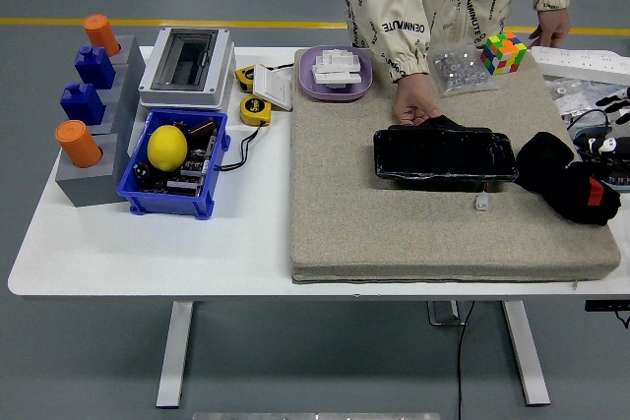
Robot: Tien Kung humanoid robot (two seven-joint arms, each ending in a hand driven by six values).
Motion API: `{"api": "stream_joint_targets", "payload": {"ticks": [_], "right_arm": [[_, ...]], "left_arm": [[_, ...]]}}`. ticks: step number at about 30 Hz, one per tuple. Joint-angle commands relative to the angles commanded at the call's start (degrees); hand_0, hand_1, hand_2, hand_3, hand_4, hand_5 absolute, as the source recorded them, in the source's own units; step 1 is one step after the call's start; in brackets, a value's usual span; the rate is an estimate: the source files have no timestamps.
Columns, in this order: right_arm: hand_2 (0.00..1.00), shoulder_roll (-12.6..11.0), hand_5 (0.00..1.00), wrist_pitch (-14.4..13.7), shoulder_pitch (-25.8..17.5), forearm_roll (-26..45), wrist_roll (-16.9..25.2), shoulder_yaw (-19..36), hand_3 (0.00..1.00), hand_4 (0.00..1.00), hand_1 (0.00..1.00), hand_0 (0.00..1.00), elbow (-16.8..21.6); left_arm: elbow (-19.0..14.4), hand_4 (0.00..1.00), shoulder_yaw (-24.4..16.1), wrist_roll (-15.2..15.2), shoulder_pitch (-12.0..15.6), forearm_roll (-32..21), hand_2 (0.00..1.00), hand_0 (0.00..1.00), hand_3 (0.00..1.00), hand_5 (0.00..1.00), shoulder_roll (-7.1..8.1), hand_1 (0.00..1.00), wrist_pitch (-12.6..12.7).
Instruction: Pick the rag up,wipe the panel,place it on the desk
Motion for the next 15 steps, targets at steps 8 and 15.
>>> {"api": "stream_joint_targets", "payload": {"ticks": [8, 15], "right_arm": [[0.791, 2.73, 0.588, -1.18, 0.92, -12.42, 0.15, -1.22, 0.809, 0.998, 0.692, 0.716, -3.56], [0.786, 6.26, 0.585, -2.10, 1.59, -12.20, 0.15, 1.02, 0.803, 0.998, 0.690, 0.714, -7.47]], "left_arm": [[0.03, 0.631, 0.09, 0.01, 0.11, -0.17, 0.637, 0.603, 0.561, 0.447, -0.13, 0.636, -0.01], [-0.02, 0.631, 0.26, 0.01, 0.02, -0.33, 0.636, 0.603, 0.561, 0.447, -0.23, 0.636, -0.03]]}}
